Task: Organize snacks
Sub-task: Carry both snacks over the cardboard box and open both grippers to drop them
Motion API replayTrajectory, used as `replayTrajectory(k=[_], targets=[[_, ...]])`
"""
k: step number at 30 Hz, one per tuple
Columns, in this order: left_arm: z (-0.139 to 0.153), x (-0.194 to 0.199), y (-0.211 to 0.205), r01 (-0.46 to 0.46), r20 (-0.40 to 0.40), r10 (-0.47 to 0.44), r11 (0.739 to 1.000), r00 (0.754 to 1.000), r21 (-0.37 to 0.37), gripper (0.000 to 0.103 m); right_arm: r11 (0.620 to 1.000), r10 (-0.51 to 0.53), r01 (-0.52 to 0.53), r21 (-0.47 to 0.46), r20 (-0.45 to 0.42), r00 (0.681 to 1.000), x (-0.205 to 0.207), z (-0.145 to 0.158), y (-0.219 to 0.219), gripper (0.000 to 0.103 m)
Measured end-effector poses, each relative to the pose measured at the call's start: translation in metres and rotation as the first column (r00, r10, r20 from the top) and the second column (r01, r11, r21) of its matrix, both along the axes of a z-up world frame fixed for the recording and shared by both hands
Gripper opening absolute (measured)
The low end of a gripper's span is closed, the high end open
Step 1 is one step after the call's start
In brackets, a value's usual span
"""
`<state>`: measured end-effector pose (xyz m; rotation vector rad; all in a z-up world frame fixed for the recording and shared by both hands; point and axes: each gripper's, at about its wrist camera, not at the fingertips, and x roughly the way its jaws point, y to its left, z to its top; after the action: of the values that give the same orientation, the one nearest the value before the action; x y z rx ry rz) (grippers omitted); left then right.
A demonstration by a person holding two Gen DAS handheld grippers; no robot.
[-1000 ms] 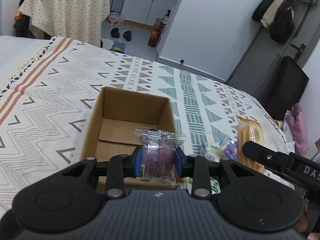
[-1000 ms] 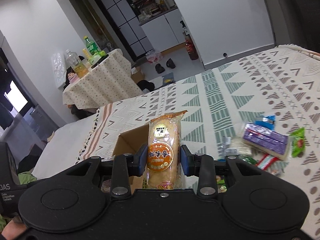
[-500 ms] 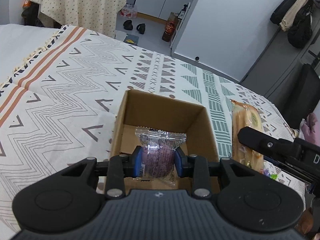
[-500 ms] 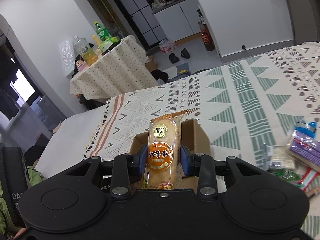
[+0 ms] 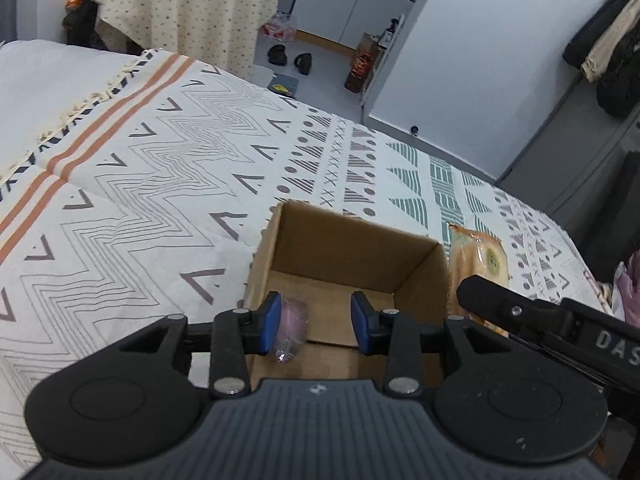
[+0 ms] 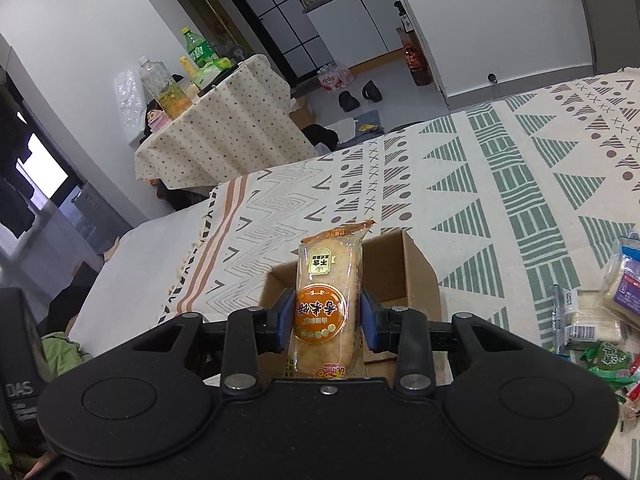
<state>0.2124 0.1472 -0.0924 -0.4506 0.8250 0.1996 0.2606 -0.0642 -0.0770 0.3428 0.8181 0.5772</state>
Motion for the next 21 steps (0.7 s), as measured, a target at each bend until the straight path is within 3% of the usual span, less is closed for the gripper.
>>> replayTrajectory(k=[6,7,8,10,13,16,21], targets=[[0.012,-0.014,0.009,-0.044,0.004,0.044,0.999,0.999,-0.002,0.053,0.998,0.043,-0.044,0.033,0.013,0.999,0.000,0.008,0.007,0.037],[0.013,-0.016,0.009,-0.049,0.003,0.049,0.999,0.999,0.000,0.056,0.998,0.052,-0.053,0.042,0.019,0.998,-0.002,0.010,0.006,0.043],[0.015,-0.017,0.008,-0.051,0.001,0.051,0.999,0.999,0.002,0.057,0.998,0.045,-0.046,0.044,0.021,0.999,-0.003,0.011,0.005,0.058],[0.018,-0.020,0.005,-0.053,-0.006,0.053,0.999,0.999,0.009,0.061,0.999,0.009,-0.010,0.046,0.024,1.000,-0.007,0.014,-0.004,0.069],[0.023,-0.025,-0.001,-0.054,-0.015,0.054,0.998,0.998,0.021,0.072,0.998,-0.016,0.015,0.058,0.012,1.000,-0.012,0.016,-0.019,0.070],[0.027,-0.029,-0.009,-0.051,-0.016,0.051,0.998,0.999,0.032,0.078,0.998,-0.041,0.040,0.041,0.017,0.999,-0.020,0.022,-0.035,0.078],[0.035,-0.035,-0.026,-0.039,-0.031,0.040,0.999,0.999,0.024,0.081,0.997,-0.083,0.082,0.012,0.037,0.996,-0.033,0.028,-0.061,0.090]])
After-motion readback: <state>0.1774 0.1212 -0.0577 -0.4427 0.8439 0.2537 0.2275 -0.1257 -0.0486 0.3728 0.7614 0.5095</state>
